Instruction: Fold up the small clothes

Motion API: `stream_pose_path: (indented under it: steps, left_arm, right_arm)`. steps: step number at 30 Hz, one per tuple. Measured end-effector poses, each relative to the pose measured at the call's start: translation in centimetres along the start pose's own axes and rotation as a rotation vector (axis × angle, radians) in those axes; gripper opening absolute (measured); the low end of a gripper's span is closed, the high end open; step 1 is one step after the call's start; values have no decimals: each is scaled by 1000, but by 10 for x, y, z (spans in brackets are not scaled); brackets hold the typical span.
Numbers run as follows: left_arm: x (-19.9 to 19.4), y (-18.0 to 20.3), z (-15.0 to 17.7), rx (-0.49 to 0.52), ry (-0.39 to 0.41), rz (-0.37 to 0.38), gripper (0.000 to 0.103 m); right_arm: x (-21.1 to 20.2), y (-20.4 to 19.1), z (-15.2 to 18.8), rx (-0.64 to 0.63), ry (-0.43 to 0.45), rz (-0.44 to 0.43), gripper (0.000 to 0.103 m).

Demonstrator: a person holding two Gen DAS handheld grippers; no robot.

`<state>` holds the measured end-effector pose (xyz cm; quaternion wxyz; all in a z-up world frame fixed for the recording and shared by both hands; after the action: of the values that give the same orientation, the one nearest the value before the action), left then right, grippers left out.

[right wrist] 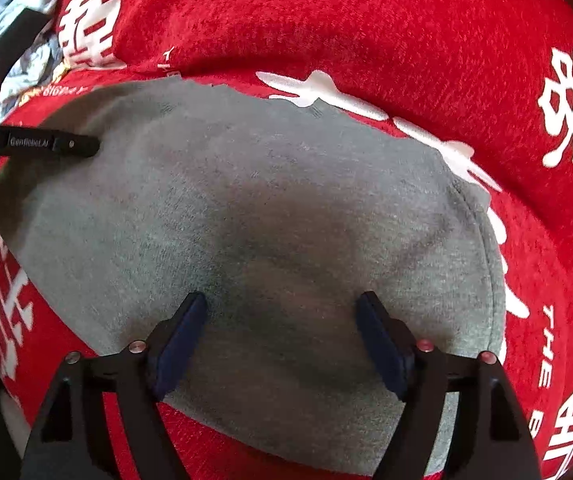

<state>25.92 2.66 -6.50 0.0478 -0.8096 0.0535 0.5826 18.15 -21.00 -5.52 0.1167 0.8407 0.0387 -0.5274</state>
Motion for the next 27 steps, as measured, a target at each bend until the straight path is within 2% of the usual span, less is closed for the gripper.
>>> stream_pose_path:
  steps: [7, 12, 17, 20, 23, 25, 27]
  left_arm:
    - [-26, 12, -10, -27, 5, -4, 19]
    - [-58, 49, -26, 21, 14, -69, 18]
    - [-82, 120, -44, 94, 28, -136, 16]
    - [-81, 183, -52, 157, 27, -170, 14]
    - [-65, 242, -51, 198, -11, -163, 14]
    - [-44, 281, -45, 237, -34, -185, 14]
    - [-20, 305, -35, 262, -78, -190, 14]
  right_arm:
    - [-29, 16, -5, 75, 55, -20, 81]
    - [-52, 41, 2, 157, 105, -62, 81]
    - [-67, 73, 15, 256, 138, -118, 81]
    - [-75, 95, 27, 316, 156, -157, 81]
    - [-81, 111, 36, 367, 172, -200, 81]
    - [-84, 123, 45, 407, 181, -224, 81]
    - [-84, 134, 55, 453, 182, -247, 81]
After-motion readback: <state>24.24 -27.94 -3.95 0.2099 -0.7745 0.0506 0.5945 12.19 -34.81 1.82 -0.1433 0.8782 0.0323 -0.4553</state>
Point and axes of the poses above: each gripper's, at about its wrist camera, not at the fingertips, and x roughly the way its jaws point, y to its right, z to its underside, the point moved 9 cm from there along x, roughly the way its jaws point, and after that the axes turned 5 degrees about x, right-handed, at the moved point
